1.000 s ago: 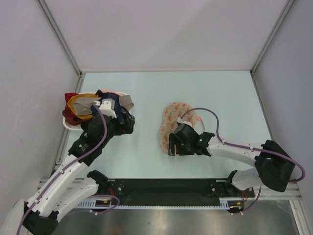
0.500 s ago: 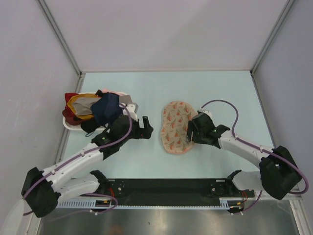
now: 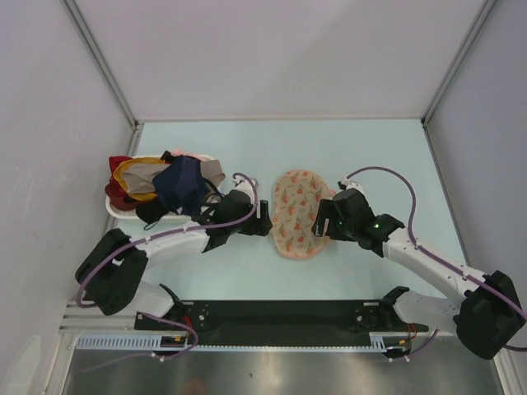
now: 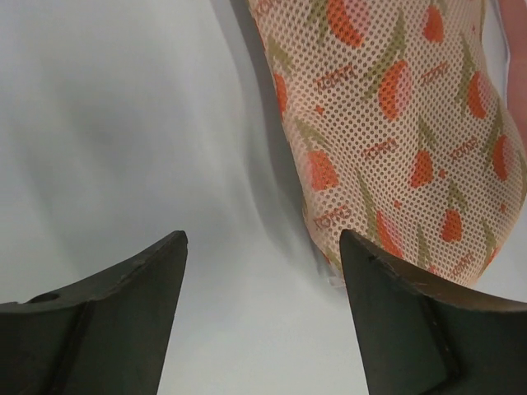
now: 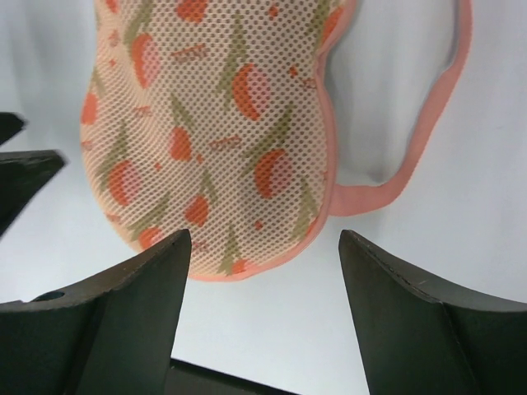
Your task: Unzip the laundry bag and remove the bra
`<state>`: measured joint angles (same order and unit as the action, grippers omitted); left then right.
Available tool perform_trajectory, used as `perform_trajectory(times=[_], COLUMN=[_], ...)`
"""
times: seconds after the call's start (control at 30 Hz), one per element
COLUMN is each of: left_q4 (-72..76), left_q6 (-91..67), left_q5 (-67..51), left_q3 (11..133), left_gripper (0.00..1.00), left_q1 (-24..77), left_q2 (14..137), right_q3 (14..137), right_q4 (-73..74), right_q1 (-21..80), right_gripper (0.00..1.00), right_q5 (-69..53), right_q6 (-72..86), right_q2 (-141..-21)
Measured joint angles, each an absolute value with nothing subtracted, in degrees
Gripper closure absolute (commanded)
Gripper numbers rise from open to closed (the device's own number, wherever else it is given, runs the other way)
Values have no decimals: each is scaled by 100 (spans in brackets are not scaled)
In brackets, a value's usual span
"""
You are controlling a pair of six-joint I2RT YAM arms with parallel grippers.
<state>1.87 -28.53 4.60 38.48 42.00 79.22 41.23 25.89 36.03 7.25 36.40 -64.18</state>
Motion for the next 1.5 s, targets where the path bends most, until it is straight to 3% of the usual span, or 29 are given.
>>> perform_trajectory(times=[0.3, 0.4, 0.43, 0.5, 0.53, 0.6, 0.87, 1.13, 1.5], left_q4=[701, 926, 985, 1133, 1181, 1236, 1321, 1343, 985], left_q6=[-2963, -3061, -3096, -3170, -3210, -3271, -3557, -4418, -5854], left_q5=[-132, -316, -366, -499, -530, -602, -403, 735, 1951], left_q3=[4040, 4058, 4069, 4106, 4112, 4112, 4060, 3656, 3765], left_gripper=[38, 57, 68, 79, 90, 100, 100, 100, 100], left_q1=[4200, 4200, 4200, 4200, 4200, 4200, 4309, 5118, 6020], left_q2=[8702, 8855, 8914, 9087, 9155, 9268, 9146, 8263, 8342], right_q3=[4086, 3953, 3876, 3743, 3677, 3555, 3415, 3483, 3804], right_q4=[2547, 2471, 2458, 2423, 2405, 2338, 1951, 1874, 1944], right_q1=[4034, 4335, 4442, 4554, 4602, 4718, 5181, 5607, 6412], right_gripper=[22, 22, 22, 22, 22, 22, 22, 25, 32], right_q5=[357, 303, 279, 244, 215, 183, 84, 259, 705], right_q6=[4029, 4241, 4335, 4477, 4547, 4703, 5122, 5312, 5590], right_q2=[-6230, -6230, -6230, -6230, -6230, -6230, -6357, -6375, -6460])
